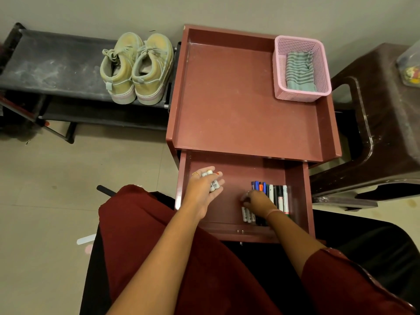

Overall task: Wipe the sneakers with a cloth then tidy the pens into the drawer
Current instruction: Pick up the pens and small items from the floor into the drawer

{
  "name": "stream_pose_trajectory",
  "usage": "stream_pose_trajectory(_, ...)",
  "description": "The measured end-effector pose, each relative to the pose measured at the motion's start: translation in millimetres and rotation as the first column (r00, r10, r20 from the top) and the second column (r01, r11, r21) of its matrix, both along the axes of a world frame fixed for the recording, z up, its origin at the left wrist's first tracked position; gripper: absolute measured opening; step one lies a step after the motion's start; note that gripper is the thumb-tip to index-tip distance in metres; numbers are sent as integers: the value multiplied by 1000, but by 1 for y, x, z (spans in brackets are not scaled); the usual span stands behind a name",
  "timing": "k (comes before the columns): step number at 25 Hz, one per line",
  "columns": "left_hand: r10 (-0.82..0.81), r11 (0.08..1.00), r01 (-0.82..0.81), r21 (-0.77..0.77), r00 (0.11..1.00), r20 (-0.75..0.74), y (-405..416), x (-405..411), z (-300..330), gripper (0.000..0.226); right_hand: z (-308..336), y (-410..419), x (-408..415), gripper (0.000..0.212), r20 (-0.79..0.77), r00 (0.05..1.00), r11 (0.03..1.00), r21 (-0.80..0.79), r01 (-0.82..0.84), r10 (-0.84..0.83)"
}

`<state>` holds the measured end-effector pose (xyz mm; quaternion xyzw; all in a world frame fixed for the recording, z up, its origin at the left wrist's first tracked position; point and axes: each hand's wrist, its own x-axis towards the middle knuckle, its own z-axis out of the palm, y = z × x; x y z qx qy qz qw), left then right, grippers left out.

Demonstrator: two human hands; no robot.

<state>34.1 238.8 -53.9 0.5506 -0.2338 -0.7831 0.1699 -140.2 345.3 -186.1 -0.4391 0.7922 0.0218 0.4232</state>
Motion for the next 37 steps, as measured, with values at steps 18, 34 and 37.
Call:
stream_pose_trajectory(18, -144, 989, 142, 31, 988, 49, 2, -1, 1, 22, 26, -11, 1, 27, 351, 877, 940, 27, 340, -327)
stream_pose_trajectory(34, -30, 996, 43, -82, 989, 146, -13, 8, 6, 18, 34, -23, 38, 16, 670, 288, 621, 330, 711, -684)
stream_pose_trajectory(37, 5, 999, 1, -52, 993, 114, -15, 9, 7, 16, 19, -23, 32, 23, 394, 776, 867, 142, 478, -493)
